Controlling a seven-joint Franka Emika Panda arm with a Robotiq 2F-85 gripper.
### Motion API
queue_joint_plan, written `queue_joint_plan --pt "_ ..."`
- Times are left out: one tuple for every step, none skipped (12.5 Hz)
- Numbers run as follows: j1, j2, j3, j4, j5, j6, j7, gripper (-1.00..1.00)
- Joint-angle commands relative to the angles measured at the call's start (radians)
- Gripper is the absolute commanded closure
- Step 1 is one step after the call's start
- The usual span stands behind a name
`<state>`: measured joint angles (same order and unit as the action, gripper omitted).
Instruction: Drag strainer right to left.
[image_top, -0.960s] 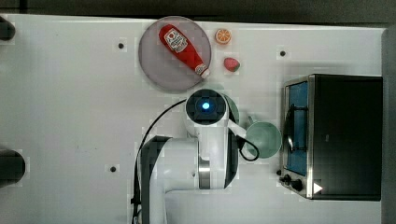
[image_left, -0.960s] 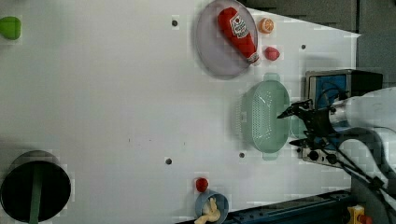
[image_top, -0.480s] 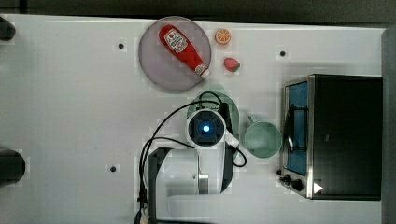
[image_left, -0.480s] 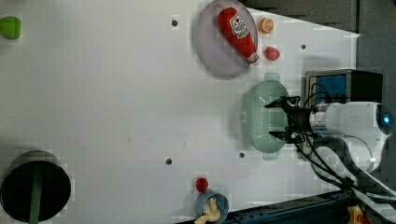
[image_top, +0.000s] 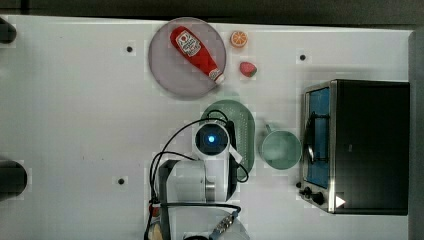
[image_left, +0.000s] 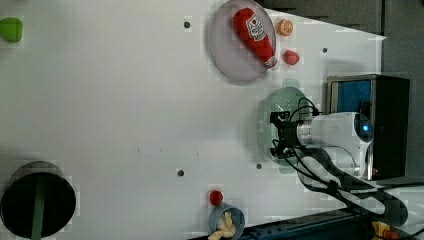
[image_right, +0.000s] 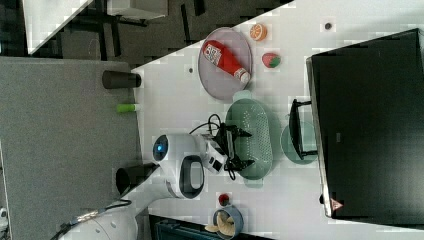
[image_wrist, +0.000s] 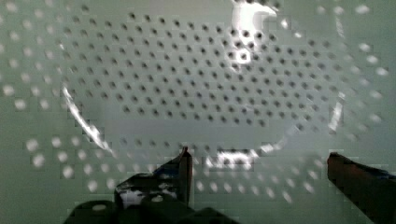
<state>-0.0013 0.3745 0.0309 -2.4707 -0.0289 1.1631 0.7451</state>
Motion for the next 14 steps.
queue_joint_plan --pt "0.028 -0.016 0.023 0.015 0.002 0.023 0.123 -1.00" --pt "0.035 -0.016 0.028 0.017 0.002 0.028 0.123 -1.00" --pt "0.042 -0.015 0.033 0.018 0.002 0.028 0.123 -1.00" --pt "0.050 -0.015 0.040 0.018 0.003 0.027 0.124 -1.00" --pt "0.058 -0.015 0.050 0.020 0.005 0.027 0.124 -1.00" --pt "0.067 -0.014 0.059 0.020 0.010 0.022 0.124 -1.00" --pt "0.078 -0.014 0.067 0.021 0.019 0.021 0.124 -1.00" --pt "0.091 -0.014 0.074 0.027 0.036 0.019 0.125 -1.00" --pt "0.104 -0.013 0.081 0.031 0.059 0.011 0.125 -1.00" --pt "0.119 -0.013 0.085 0.034 0.081 0.009 0.125 -1.00" --pt "0.134 -0.012 0.089 0.036 0.104 0.008 0.125 -1.00" --pt "0.151 -0.011 0.093 0.038 0.126 0.006 0.125 -1.00" --pt "0.169 -0.008 0.094 0.046 0.149 -0.003 0.125 -1.00" --pt "0.189 -0.005 0.094 0.055 0.168 -0.013 0.126 -1.00"
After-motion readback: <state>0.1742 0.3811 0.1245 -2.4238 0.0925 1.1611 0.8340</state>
